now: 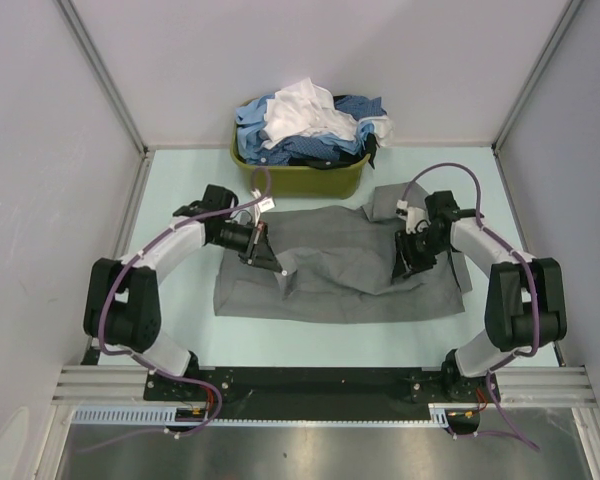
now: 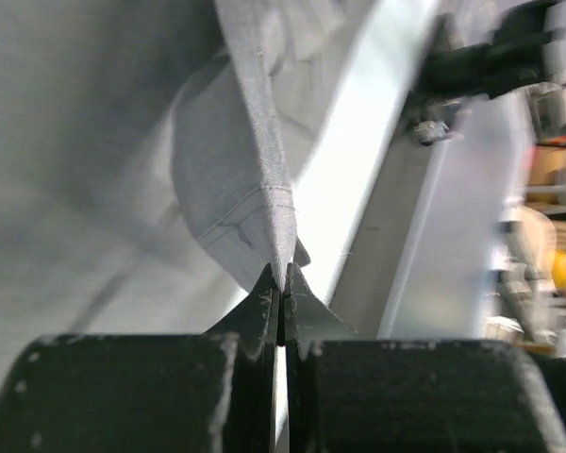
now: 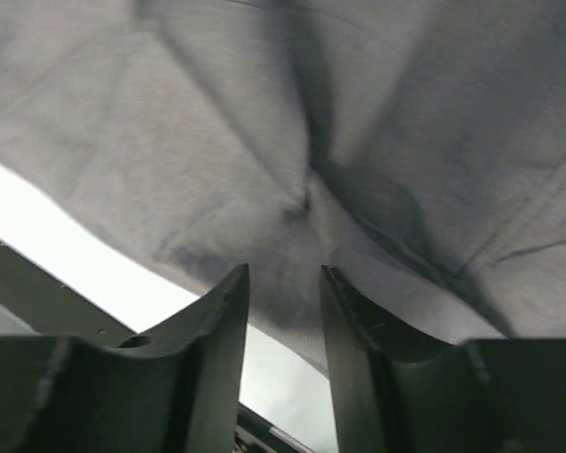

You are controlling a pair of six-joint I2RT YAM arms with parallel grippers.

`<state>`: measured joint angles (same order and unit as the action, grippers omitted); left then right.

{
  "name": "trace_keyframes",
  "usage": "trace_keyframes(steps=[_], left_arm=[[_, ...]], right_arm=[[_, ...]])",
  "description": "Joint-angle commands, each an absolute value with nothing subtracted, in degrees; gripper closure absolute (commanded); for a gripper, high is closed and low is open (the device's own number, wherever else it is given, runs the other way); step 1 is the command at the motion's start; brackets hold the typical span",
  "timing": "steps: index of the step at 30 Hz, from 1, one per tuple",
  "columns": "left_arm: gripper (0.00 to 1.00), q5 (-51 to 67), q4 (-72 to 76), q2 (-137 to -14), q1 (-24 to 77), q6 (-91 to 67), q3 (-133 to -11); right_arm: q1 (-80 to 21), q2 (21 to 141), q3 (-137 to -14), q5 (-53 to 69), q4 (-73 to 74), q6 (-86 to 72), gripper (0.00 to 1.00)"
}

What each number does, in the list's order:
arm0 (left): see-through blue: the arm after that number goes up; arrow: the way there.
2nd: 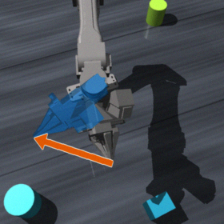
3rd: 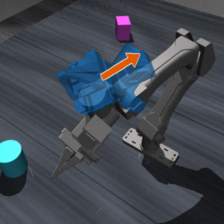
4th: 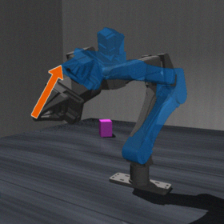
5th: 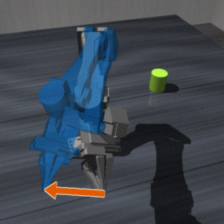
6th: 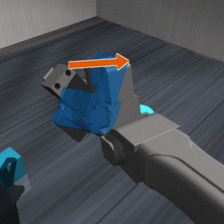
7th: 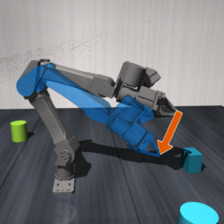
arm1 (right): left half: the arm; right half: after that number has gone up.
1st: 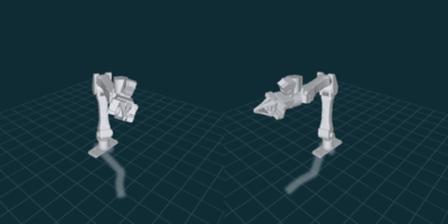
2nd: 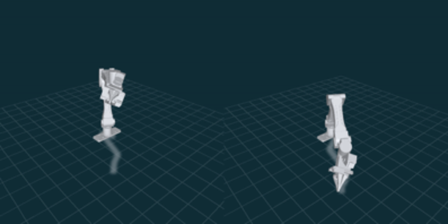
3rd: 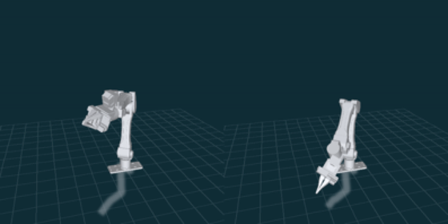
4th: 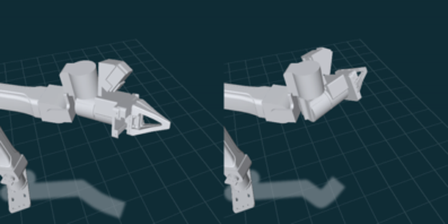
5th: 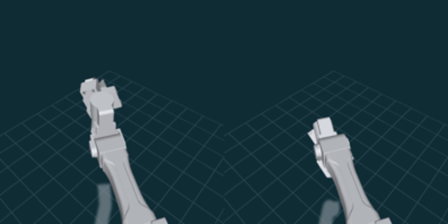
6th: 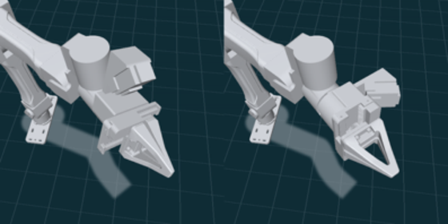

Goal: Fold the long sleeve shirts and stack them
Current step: Fold the shirt

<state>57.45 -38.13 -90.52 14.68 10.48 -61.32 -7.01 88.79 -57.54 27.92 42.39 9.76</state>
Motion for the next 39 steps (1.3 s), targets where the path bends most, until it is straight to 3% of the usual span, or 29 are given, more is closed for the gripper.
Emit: trace_keyframes(steps=[1, 8, 15, 18, 19, 22, 27, 28, 29, 39], left_arm=[[1.0, 69.1, -37.6, -84.3, 14.4, 4.0, -57.6], [0.98, 61.4, -25.6, -80.4, 8.2, -9.4, -46.4], [0.99, 50.9, -33.3, -90.6, 5.1, -0.1, -52.0], [0.91, 48.1, -33.3, -92.3, 5.1, 2.1, -50.5], [0.79, 47.5, -33.3, -92.5, 5.1, 2.5, -50.4], [0.6, 48.7, -36.5, -92.2, 4.8, 5.8, -51.1], [0.45, 52.2, -36.7, -83.6, 3.0, 15.5, -55.8], [0.3, 51.6, -34.9, -82.9, 3.2, 17.2, -57.1], [0.25, 49.9, -34.1, -82.5, 4.9, 18.5, -58.6], [0.24, 36.7, -24.5, -98.3, 30.6, 19.5, -76.4]], right_arm=[[-6.8, 92.5, -59.4, 21.3, 43.0, 11.9, 0.64], [-6.8, 97.6, -59.6, 13.2, 44.8, 15.1, 0.71], [-6.5, 97.7, -60.6, 16.6, 45.4, 15.9, 0.69], [-6.5, 95.5, -60.7, 19.3, 46.5, 17.3, 0.66], [-6.3, 94.8, -61.0, 20.5, 46.8, 17.7, 0.65], [-5.8, 91.9, -63.0, 23.3, 50.3, 19.2, 0.59], [-0.4, 86.7, -65.3, 26.3, 52.9, 21.9, 0.5], [1.6, 86.7, -65.5, 26.0, 53.0, 22.2, 0.5], [3.4, 87.2, -65.4, 25.8, 53.0, 22.7, 0.5], [7.5, 92.9, -64.2, 21.5, 54.1, 26.6, 0.53]])
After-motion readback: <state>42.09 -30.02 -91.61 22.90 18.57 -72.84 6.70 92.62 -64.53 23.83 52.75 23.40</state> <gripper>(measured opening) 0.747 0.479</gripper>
